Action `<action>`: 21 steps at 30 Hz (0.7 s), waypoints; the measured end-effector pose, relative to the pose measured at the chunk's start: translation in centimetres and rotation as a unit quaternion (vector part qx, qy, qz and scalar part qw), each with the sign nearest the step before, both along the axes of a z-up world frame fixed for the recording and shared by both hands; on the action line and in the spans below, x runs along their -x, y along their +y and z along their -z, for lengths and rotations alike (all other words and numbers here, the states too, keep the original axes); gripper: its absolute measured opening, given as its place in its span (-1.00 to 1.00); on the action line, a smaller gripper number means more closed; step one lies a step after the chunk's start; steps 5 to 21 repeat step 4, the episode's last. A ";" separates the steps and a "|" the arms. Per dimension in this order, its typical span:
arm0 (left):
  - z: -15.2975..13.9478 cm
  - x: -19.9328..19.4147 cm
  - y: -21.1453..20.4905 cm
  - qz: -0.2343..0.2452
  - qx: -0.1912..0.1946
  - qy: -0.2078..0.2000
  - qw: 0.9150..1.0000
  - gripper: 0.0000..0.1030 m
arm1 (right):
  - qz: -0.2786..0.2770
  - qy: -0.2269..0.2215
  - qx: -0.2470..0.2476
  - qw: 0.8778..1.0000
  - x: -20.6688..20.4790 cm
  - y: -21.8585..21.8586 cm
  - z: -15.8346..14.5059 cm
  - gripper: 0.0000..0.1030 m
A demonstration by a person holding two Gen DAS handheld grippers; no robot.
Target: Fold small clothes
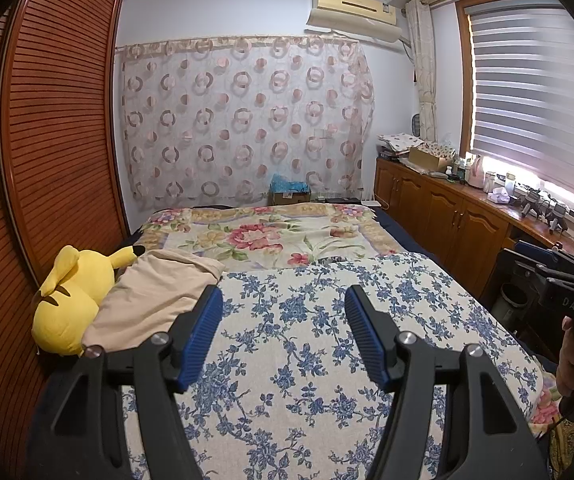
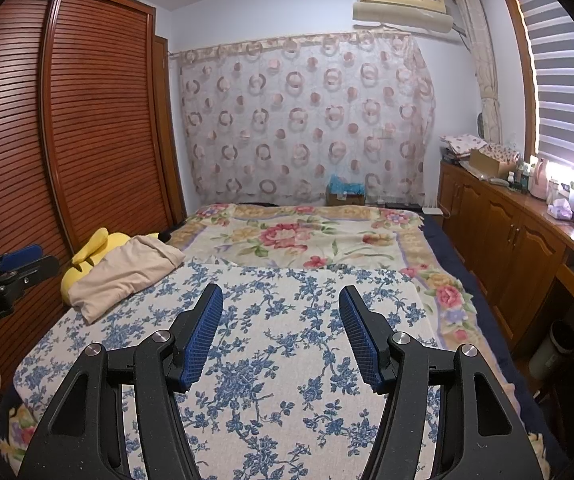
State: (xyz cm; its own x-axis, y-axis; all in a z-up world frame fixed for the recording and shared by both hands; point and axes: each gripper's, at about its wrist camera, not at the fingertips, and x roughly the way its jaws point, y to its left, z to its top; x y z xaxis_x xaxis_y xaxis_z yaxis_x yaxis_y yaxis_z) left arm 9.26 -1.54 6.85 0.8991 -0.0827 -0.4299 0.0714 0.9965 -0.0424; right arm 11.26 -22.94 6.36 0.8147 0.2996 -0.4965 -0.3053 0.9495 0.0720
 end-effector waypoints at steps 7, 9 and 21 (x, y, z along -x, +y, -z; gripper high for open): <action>0.1 0.0 0.0 0.000 0.000 0.000 1.000 0.23 | 0.000 0.000 0.000 1.000 0.0 -0.1 0.1 0.21; 0.1 0.0 0.0 0.000 0.000 0.000 1.000 0.23 | 0.000 0.000 0.000 1.000 0.0 -0.1 0.1 0.21; 0.1 0.0 0.0 0.000 0.000 0.000 1.000 0.23 | 0.000 0.000 0.000 1.000 0.0 -0.1 0.1 0.21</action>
